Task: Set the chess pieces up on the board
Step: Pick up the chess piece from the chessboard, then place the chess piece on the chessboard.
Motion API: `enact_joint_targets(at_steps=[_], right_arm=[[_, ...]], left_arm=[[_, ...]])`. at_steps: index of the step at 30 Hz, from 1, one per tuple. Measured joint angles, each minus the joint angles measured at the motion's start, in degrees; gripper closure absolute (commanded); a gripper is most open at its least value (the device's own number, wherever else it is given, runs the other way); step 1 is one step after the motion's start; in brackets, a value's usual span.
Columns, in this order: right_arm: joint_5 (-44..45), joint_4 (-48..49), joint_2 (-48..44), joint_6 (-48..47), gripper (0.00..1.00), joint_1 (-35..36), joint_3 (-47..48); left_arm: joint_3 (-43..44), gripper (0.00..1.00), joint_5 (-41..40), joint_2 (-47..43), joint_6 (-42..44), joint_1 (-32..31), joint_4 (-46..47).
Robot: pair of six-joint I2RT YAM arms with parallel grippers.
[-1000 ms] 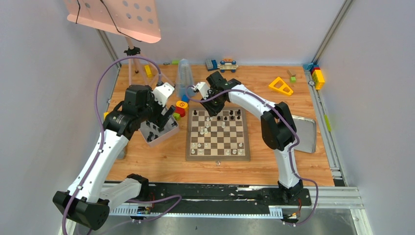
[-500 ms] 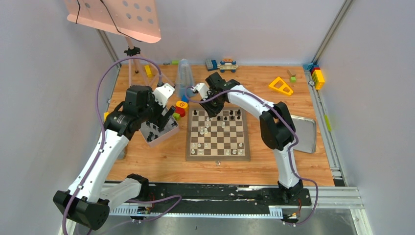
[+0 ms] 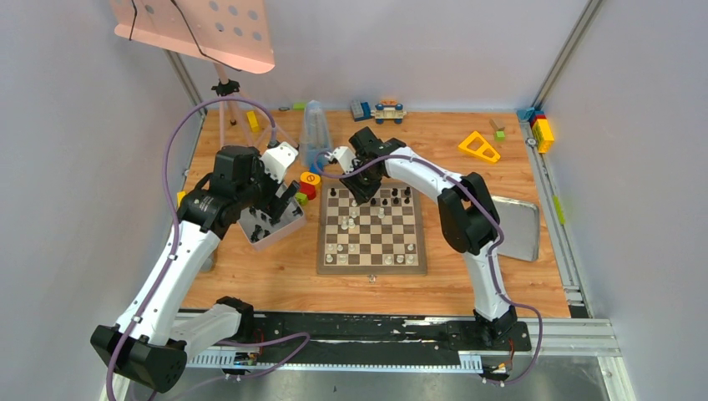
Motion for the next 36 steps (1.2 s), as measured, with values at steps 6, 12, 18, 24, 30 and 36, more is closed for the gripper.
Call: enact_joint_targets(at_steps=[6, 12, 18, 24, 30, 36], right_arm=[[0.0, 0.0, 0.4, 0.0, 0.8, 0.3, 0.2], [0.0, 0.0, 0.4, 0.0, 0.89, 0.3, 0.3], [0.1, 0.0, -0.2, 0.0, 0.95, 0.3, -0.2], [0.0, -0.2, -8.1, 0.1, 0.97, 0.4, -6.3], [-0.7, -0.2, -21.4, 0.2, 0.97, 1.0, -16.8], [-0.9, -0.1, -30.4, 0.1, 0.97, 1.1, -28.8]], left_arm=[[0.0, 0.0, 0.0, 0.0, 0.1, 0.0, 0.0], [-0.1, 0.0, -0.2, 0.0, 0.2, 0.0, 0.0], [-0.1, 0.0, -0.3, 0.0, 0.2, 0.0, 0.0], [-0.1, 0.0, -0.3, 0.0, 0.2, 0.0, 0.0], [-0.1, 0.0, -0.2, 0.0, 0.2, 0.0, 0.0], [0.1, 0.0, 0.2, 0.0, 0.4, 0.0, -0.2]])
